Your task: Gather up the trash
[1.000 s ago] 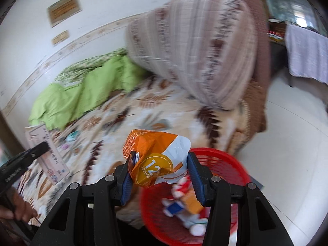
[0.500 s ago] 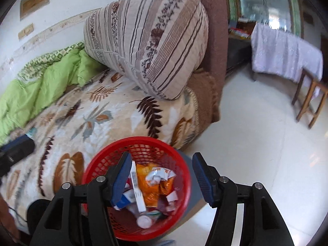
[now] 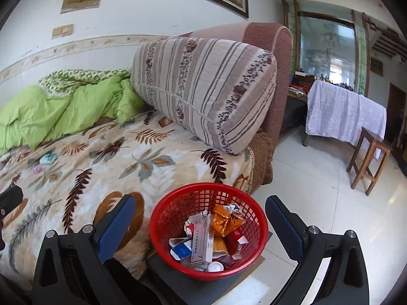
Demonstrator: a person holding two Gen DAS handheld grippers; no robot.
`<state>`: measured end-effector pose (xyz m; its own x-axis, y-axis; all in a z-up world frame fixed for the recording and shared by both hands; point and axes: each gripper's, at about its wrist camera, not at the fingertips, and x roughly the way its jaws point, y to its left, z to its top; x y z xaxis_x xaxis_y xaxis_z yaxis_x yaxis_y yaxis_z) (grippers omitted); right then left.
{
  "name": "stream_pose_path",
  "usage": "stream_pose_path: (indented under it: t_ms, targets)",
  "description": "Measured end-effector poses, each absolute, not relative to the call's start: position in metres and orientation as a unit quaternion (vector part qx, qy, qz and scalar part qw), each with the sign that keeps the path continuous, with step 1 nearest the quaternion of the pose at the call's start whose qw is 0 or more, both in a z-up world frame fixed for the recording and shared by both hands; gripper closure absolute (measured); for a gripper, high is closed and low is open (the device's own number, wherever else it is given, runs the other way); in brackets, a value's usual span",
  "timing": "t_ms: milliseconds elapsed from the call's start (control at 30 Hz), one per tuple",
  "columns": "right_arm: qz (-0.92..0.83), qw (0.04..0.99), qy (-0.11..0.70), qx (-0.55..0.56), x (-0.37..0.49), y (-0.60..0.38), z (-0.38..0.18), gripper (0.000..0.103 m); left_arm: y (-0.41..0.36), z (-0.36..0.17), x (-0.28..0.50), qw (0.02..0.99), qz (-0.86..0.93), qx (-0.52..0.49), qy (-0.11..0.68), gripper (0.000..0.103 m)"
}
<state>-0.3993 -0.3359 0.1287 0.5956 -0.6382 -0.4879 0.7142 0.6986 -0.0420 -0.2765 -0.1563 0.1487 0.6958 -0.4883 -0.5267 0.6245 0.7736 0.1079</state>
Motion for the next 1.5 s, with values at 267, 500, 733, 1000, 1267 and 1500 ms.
stream_pose_path:
  t_ms: [267,500,733,1000,1267,1500]
  targets:
    - [-0.372,0.893,0.248,0.054,-0.392,-0.32,0.13,0.001,-0.14,0.148,-0.272,0.909,-0.308,0.121,0.253,0.0]
    - [-0.37,0.893,0.252,0.047,-0.39,-0.317,0.13,0.001,-0.139,0.147,-0.273,0.917,-0.289,0.123,0.245,0.0]
    - [-0.369,0.892,0.256,0.052,-0.39,-0.318,0.128,0.001,-0.139,0.149,-0.276,0.921,-0.282,0.131,0.234,0.0]
    - [-0.371,0.889,0.26,0.061,-0.391,-0.323,0.125,0.001,-0.145,0.146,-0.278,0.92,-0.274,0.147,0.238,0.0]
    - [-0.369,0.889,0.264,0.064,-0.391,-0.325,0.124,0.001,-0.148,0.144,-0.281,0.922,-0.258,0.165,0.238,0.0]
    - [-0.369,0.888,0.267,0.066,-0.391,-0.325,0.123,0.001,-0.146,0.144,-0.278,0.921,-0.256,0.16,0.245,0.0]
